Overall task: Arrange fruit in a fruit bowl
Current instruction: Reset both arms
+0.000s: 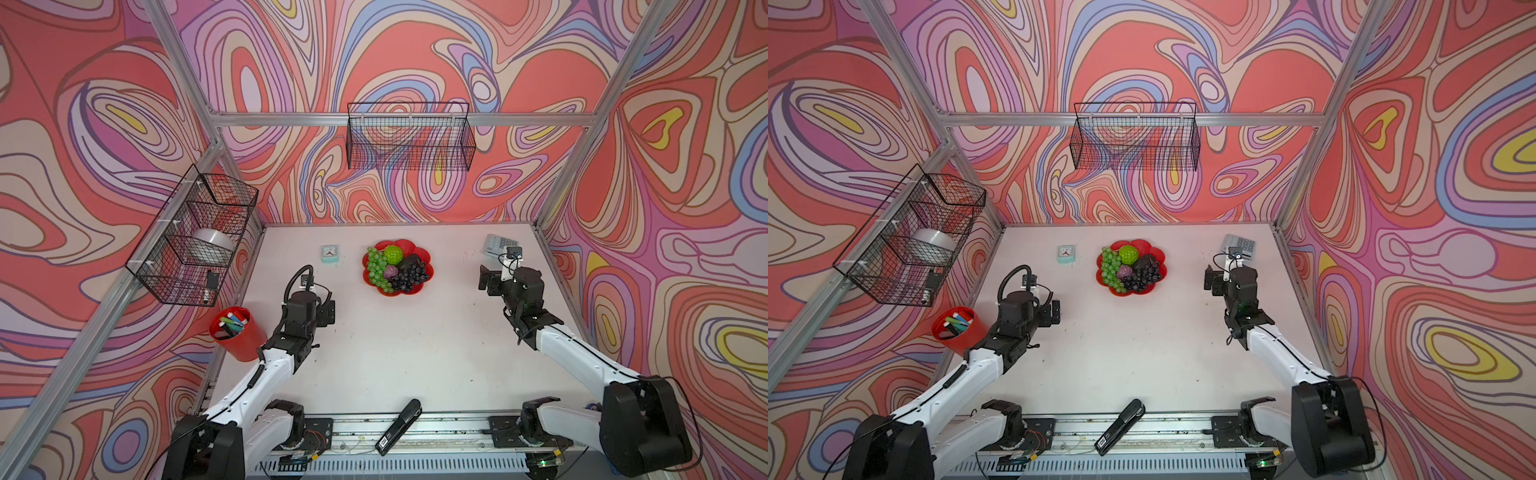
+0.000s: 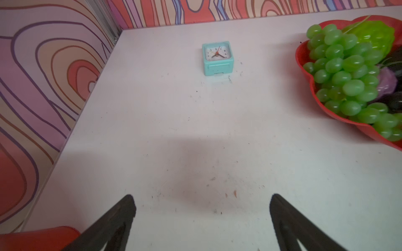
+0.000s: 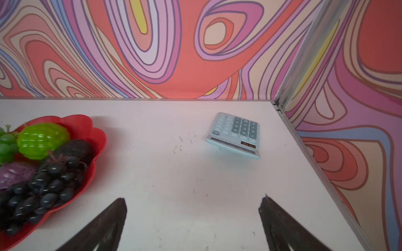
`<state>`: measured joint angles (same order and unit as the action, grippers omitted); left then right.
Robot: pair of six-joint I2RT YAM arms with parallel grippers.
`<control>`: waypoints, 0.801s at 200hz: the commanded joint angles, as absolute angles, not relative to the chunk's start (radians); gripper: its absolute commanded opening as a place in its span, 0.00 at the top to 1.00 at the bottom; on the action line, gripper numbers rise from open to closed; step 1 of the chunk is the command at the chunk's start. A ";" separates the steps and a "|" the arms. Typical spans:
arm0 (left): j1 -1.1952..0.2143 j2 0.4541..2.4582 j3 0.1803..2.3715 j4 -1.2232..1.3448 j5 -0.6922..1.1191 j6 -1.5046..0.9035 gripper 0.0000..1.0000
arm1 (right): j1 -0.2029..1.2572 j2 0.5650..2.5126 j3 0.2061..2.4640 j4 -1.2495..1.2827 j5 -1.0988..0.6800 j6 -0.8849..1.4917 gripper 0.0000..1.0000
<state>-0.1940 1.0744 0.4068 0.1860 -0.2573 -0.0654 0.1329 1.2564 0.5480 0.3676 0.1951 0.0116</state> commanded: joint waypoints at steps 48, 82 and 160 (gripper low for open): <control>-0.154 1.378 0.346 0.801 -0.303 0.047 0.01 | 0.087 1.557 0.434 0.883 0.155 -0.034 0.01; -0.080 1.560 0.347 0.979 -0.215 0.012 0.00 | 0.016 1.721 0.410 1.090 0.080 0.014 0.02; -0.037 1.540 0.369 0.902 -0.160 -0.030 0.00 | -0.007 1.710 0.466 0.958 0.059 0.031 0.02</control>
